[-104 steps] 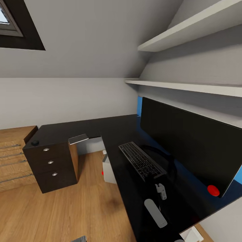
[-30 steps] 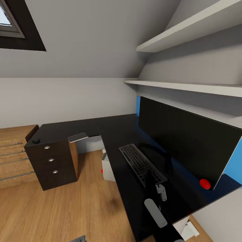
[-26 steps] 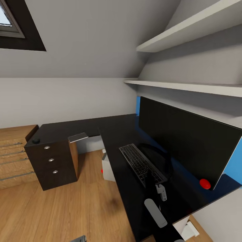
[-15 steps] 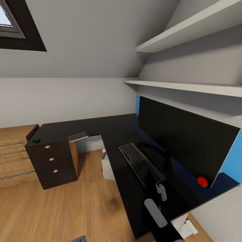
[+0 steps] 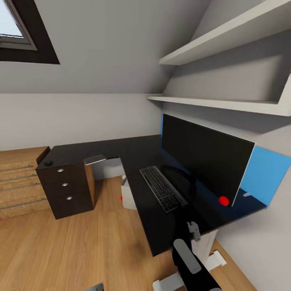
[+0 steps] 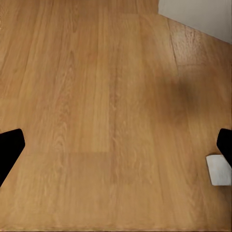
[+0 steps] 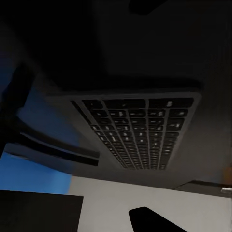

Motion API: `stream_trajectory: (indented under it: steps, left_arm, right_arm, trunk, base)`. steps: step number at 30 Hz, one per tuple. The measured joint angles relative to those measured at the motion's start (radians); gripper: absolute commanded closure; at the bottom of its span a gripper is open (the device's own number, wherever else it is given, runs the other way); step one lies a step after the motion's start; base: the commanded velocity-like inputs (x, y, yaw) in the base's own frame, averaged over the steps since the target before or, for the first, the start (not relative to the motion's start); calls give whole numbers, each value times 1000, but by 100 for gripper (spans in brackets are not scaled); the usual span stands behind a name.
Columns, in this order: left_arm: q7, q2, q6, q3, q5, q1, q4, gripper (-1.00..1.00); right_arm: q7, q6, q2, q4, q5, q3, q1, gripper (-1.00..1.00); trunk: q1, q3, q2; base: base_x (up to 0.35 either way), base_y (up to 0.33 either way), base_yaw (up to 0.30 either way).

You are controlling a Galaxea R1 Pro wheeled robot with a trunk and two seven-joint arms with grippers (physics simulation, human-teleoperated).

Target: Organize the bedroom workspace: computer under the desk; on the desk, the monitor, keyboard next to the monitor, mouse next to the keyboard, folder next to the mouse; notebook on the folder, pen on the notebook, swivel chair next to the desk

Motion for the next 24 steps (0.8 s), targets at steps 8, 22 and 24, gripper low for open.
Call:
stream_trajectory:
  steps: [8,22,24]
  left_arm:
    - [0,0,1,0,0,0,0,-100]
    - [-1,1,9,4,7,0,9,-100]
    - [0,1,9,7,7,0,10,-100]
  right_arm:
    - [0,0,0,1,0,0,0,-100]
    - [1,2,0,5,7,-2,-1,-100]
    - [2,1,0,6,8,-2,-1,-100]
  trunk:
    - [0,0,0]
    - [0,0,0]
    - [0,0,0]
  base:
    - [-323,-82,0]
    - [-327,-77,0]
    - [-328,-77,0]
